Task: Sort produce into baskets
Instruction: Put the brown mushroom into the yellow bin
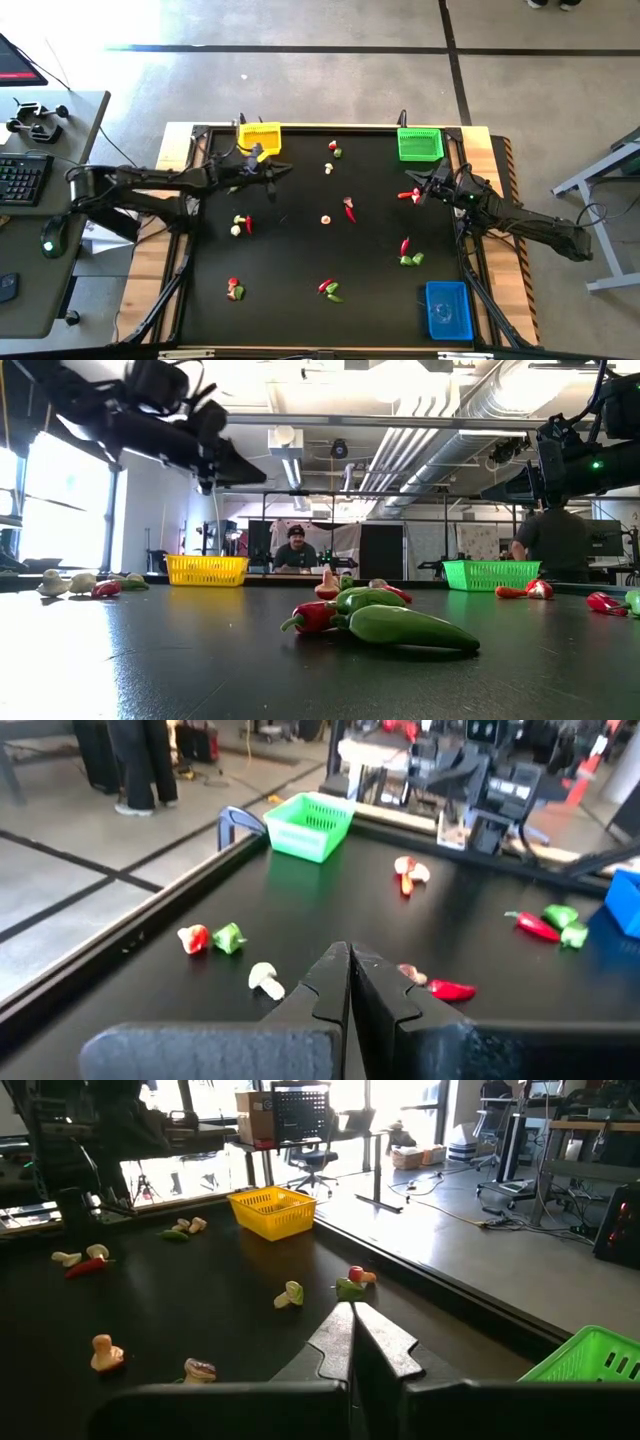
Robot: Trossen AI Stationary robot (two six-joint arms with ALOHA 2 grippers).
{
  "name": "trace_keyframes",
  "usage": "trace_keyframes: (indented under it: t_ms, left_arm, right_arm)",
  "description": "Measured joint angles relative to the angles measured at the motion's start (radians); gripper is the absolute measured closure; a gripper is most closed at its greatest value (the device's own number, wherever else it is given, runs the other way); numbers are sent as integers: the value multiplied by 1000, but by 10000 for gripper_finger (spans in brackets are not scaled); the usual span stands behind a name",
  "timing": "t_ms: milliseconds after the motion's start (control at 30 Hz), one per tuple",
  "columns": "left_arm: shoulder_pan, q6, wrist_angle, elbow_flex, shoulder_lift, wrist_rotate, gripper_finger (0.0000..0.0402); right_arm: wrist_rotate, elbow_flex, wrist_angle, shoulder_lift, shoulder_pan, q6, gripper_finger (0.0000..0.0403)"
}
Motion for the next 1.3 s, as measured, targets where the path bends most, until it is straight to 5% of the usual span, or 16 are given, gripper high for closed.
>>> trace_keyframes:
  t_ms: [367, 1300]
  left_arm:
    - [-18, 19, 13, 140, 224, 13, 401]
    - [-185, 27, 9, 305, 541, 59, 401]
  right_arm:
    - [0, 0, 0, 0, 0, 0, 403]
    - [0, 0, 0, 0, 0, 0, 403]
